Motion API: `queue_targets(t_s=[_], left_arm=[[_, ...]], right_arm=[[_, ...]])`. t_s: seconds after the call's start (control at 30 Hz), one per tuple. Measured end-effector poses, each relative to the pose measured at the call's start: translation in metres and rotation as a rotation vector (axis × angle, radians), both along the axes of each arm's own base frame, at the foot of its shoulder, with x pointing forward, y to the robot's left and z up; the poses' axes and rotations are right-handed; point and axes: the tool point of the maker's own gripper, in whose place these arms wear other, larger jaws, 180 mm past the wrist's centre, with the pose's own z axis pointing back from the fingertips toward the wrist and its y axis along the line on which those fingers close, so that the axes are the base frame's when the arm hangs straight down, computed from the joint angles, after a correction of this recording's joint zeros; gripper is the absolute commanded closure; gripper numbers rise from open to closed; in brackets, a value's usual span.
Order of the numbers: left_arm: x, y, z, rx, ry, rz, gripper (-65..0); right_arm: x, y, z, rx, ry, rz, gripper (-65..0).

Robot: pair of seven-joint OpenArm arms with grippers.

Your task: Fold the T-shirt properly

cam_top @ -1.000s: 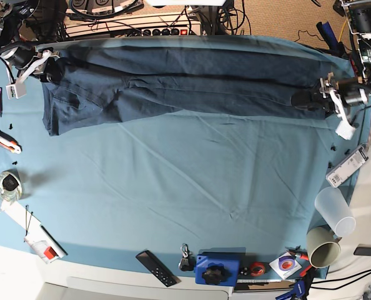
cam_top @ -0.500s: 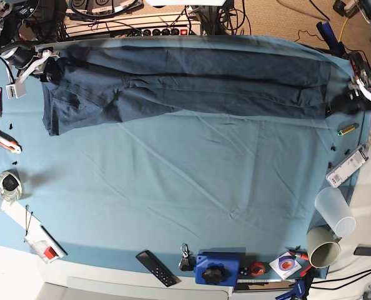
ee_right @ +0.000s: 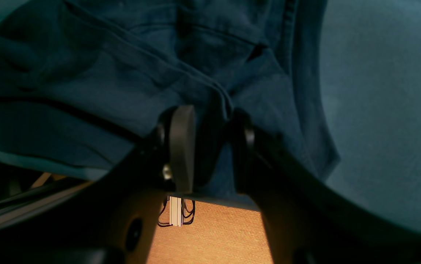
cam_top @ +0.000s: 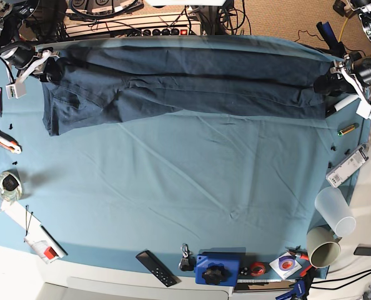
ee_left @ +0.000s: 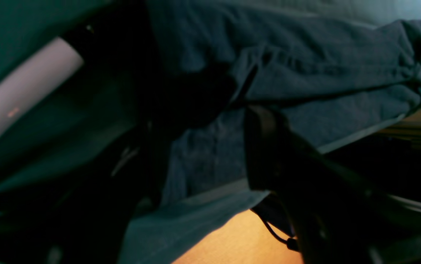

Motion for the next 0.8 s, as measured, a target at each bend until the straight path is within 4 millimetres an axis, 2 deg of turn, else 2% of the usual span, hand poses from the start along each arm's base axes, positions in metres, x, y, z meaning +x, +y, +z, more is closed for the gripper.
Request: queue_targets(t_s=[0.13, 0.2, 0.23, 0.37, 0.63, 0.8], left_arm=[[-0.001, -0.006, -0.004, -0.014, 0.004, 0.008, -32.7], [-0.008, -0.006, -0.017, 0.025, 0.049, 0.014, -32.7], [-0.011, -0.003, -0.024, 0.058, 0.069, 0.024, -32.7], [-0.005, 0.013, -0.03, 0.151, 0.06, 0.063, -32.7], [-0.003, 0.017, -0.029, 0.149, 0.057, 0.097, -32.7], [0.001, 0.002, -0.018, 0.049, 0.023, 0.083, -32.7]], right_arm=[[0.0, 0.0, 0.0, 0.0, 0.0, 0.0, -17.5], [0.0, 0.0, 0.0, 0.0, 0.0, 0.0, -17.5], [0.0, 0.0, 0.0, -0.001, 0.001, 0.0, -17.5], [0.0, 0.0, 0.0, -0.001, 0.002, 0.0, -17.5], [0.0, 0.0, 0.0, -0.001, 0.001, 0.0, -17.5], [0.0, 0.0, 0.0, -0.001, 0.001, 0.0, -17.5]])
